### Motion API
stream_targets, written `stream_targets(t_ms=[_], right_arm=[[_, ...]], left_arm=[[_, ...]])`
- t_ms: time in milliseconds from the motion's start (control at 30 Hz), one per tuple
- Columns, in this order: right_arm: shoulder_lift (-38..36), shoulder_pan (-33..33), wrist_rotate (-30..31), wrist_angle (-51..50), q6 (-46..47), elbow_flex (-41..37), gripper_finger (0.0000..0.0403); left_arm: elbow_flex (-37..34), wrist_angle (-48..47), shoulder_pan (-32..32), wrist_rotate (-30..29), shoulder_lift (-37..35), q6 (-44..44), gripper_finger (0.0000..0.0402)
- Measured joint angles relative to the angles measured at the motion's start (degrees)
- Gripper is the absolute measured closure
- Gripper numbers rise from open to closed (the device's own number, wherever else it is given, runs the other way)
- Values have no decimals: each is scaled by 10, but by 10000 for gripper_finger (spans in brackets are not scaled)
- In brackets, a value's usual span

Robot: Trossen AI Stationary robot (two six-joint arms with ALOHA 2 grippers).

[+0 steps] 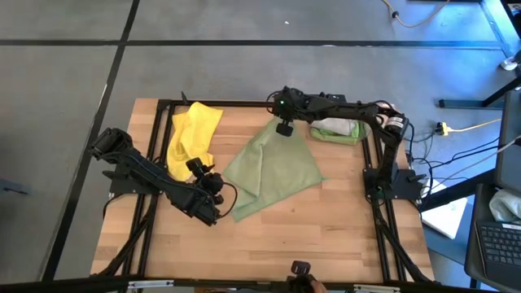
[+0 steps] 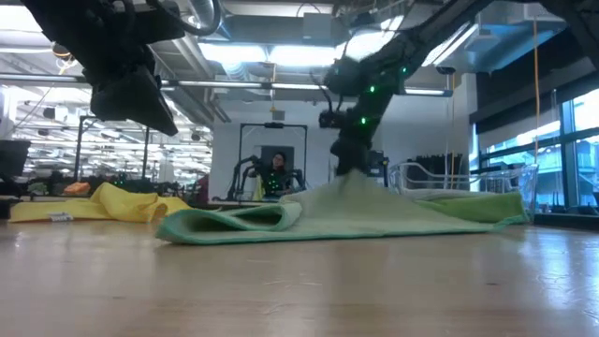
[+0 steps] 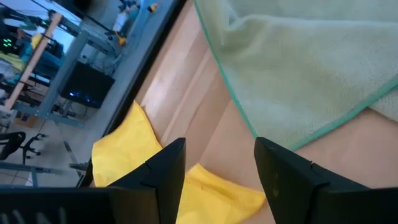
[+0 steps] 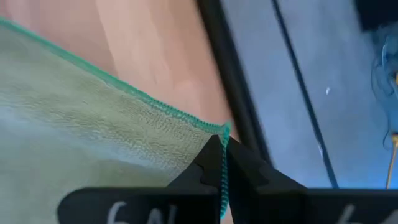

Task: Fold microfiber towels
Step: Fold the light green cloth

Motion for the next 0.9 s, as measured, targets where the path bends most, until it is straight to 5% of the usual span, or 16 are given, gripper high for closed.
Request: stream_targets(t_ms=[300,533,633,800,900], right_arm=[[-55,19,-61,-35,0,1,365],[-56,19,-75,-57,2,1,350],[-58,22,-173,-88,4,1,350],[-60,50,-464,-124,30,-22,350],[-59,81,-533,-106,30,-71,350]], left_arm=[[-82,99,18,-36,0,0,217],[-152,317,51,-33,0,77,217],[-165,413,62,-29,0,167,217],[-165,524,90,-15,0,300,217],[-165,542,122,13,0,344,217]])
